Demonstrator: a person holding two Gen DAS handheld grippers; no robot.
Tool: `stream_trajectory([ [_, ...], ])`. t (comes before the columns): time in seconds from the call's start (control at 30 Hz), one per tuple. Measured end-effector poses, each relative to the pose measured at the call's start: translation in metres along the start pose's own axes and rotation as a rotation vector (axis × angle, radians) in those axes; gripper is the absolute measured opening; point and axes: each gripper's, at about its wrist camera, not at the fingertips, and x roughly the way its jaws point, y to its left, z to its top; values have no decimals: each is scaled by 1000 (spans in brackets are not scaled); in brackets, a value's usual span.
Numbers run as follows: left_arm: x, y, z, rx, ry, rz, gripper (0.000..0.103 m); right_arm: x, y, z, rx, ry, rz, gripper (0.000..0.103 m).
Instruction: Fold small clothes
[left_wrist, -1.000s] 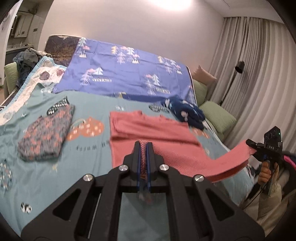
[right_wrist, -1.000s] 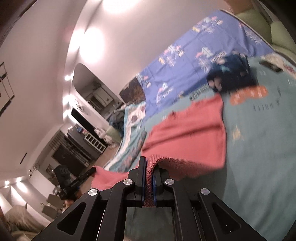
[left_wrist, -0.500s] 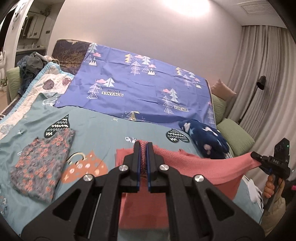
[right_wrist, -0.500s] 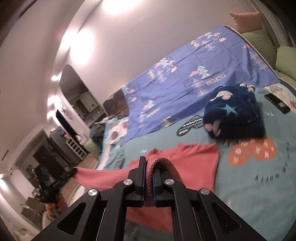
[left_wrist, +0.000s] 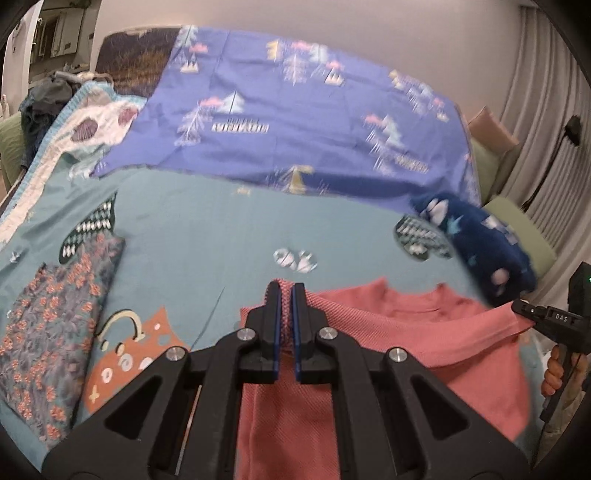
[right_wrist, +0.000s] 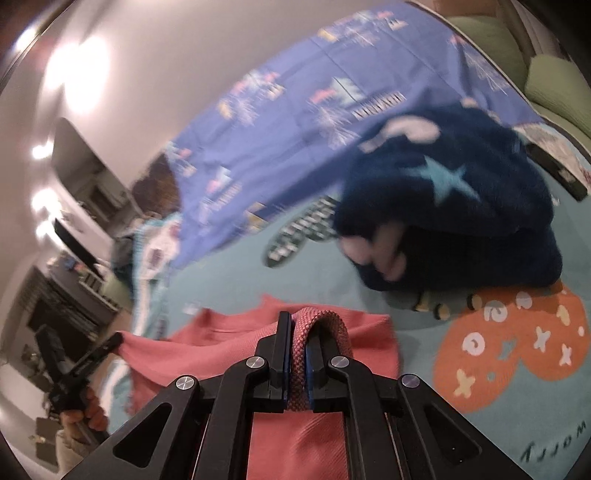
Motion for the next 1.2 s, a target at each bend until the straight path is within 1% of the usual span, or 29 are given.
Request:
stream_trajectory([
  [0.03,9,2,-2,4,18,19,7,11,-5,-1,9,25,-29,6],
  [0.1,24,6,-9,5,53,55,9,27,-14,-5,25,71,-75,11],
  [0.13,27,10,-12,-5,58,70,9,32,-18,-6,29,82,-71,11],
  [0.17,26,14,-15,-20,52,67,10,32,-22,-7,34,82,-52,12],
  [0.2,20,19,-17,-42,40,50,13,28,-24,-7,36,77,-35,14],
  [0.23,12,25,-19,-58,26,46,15,24,-25,-7,36,75,-28,17],
  [0.27,6,27,-19,-64,13,61,15,14,-25,-6,27,65,-27,22],
  [0.3,-5,31,-22,-63,-5,80,15,5,-25,-7,16,52,-32,30],
  [0.33,-16,36,-26,-59,-11,78,16,-7,-25,-9,0,33,-53,37],
  [0.37,-23,39,-30,-59,-4,68,21,-21,-25,-12,-21,10,-78,52],
  [0.4,-33,43,-38,-64,16,49,30,-32,-24,-18,-41,-2,-91,56],
  [0.47,-52,47,-57,-65,53,14,39,-55,-24,-37,-71,22,-91,56],
  [0.53,-73,46,-84,-33,70,3,39,-74,-26,-66,-72,50,-89,56],
  [0.57,-87,45,-101,-14,71,4,39,-84,-28,-82,-62,47,-87,56],
  [0.63,-102,43,-120,-24,76,-14,40,-101,-34,-113,-15,46,-66,56],
  [0.7,-115,43,-137,-70,118,-86,40,-114,-39,-147,62,64,7,56],
  [0.77,-121,35,-148,-73,169,-151,41,-119,-34,-166,95,86,46,56],
  [0.83,-120,26,-154,-72,203,-223,47,-124,-27,-174,82,80,66,57],
  [0.87,-113,23,-157,-92,229,-253,53,-119,-21,-174,90,89,96,58],
  [0.9,-105,21,-159,-118,241,-265,54,-111,-20,-173,129,109,150,60],
  [0.93,-94,23,-158,-154,237,-265,54,-103,-21,-170,160,116,186,61],
  [0.97,-87,26,-156,-188,203,-269,53,-93,-23,-166,191,113,209,63],
  [1.0,-81,31,-152,-244,160,-276,50,-83,-25,-160,225,86,205,63],
  [1.03,-73,40,-146,-330,138,-277,46,-78,-27,-155,260,57,197,63],
  [1.07,-68,47,-143,-410,128,-280,33,-73,-28,-149,310,23,185,62],
  [1.1,-60,55,-138,-491,126,-288,6,-69,-28,-143,354,4,162,48],
  [1.13,-55,57,-136,-514,141,-292,6,-64,-27,-140,371,17,135,24],
  [1.17,-55,57,-135,-525,147,-284,6,-58,-24,-137,378,60,108,4],
  [1.2,-62,50,-133,-490,133,-271,6,-58,-21,-137,383,68,95,4],
])
